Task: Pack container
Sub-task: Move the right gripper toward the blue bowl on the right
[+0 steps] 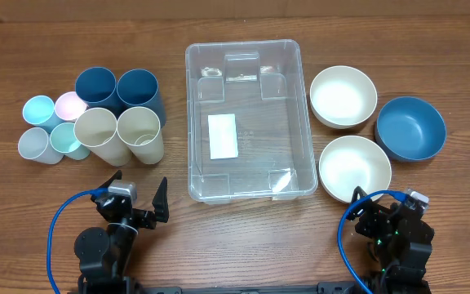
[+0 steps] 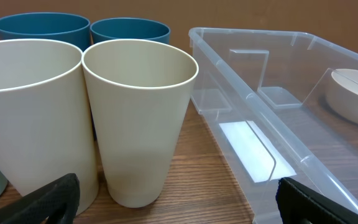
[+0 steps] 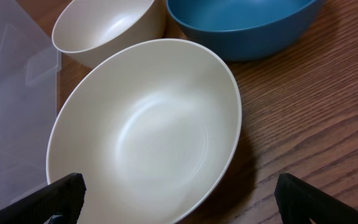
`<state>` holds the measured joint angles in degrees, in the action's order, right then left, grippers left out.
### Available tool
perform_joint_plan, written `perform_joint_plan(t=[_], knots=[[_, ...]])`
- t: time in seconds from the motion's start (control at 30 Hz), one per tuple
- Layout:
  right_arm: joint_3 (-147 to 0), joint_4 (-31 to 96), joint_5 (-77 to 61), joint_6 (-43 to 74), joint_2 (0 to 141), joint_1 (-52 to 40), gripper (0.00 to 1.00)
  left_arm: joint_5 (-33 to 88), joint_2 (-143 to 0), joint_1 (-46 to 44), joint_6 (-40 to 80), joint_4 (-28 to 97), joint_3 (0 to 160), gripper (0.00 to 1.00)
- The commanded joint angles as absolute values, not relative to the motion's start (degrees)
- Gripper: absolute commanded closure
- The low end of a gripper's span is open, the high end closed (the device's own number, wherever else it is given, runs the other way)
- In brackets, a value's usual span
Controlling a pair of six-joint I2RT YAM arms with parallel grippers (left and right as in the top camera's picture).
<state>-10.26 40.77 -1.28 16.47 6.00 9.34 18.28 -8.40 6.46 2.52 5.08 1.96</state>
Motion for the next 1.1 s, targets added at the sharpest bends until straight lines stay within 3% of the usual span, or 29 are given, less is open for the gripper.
perform_joint_plan(t=[0.0,0.87,0.97,1.07], knots=[[-9.2,40.5,-1.6,16.4,5.5,9.3,0.0,19.1,-7.8,6.2,1.7,4.9,1.3,0.0],[-9.2,40.4,-1.2,16.2,5.5,9.3,0.0,19.1,-7.8,6.2,1.7,4.9,1.3,0.0],[-9.1,37.2,5.3,14.9,5.5,9.3,0.0,19.1,-7.8,6.2,1.7,4.9,1.3,0.0],[-9.1,29.1,-2.0,15.9,5.5,9.3,0.0,19.1,-7.8,6.2,1.7,4.9,1.3,0.0]])
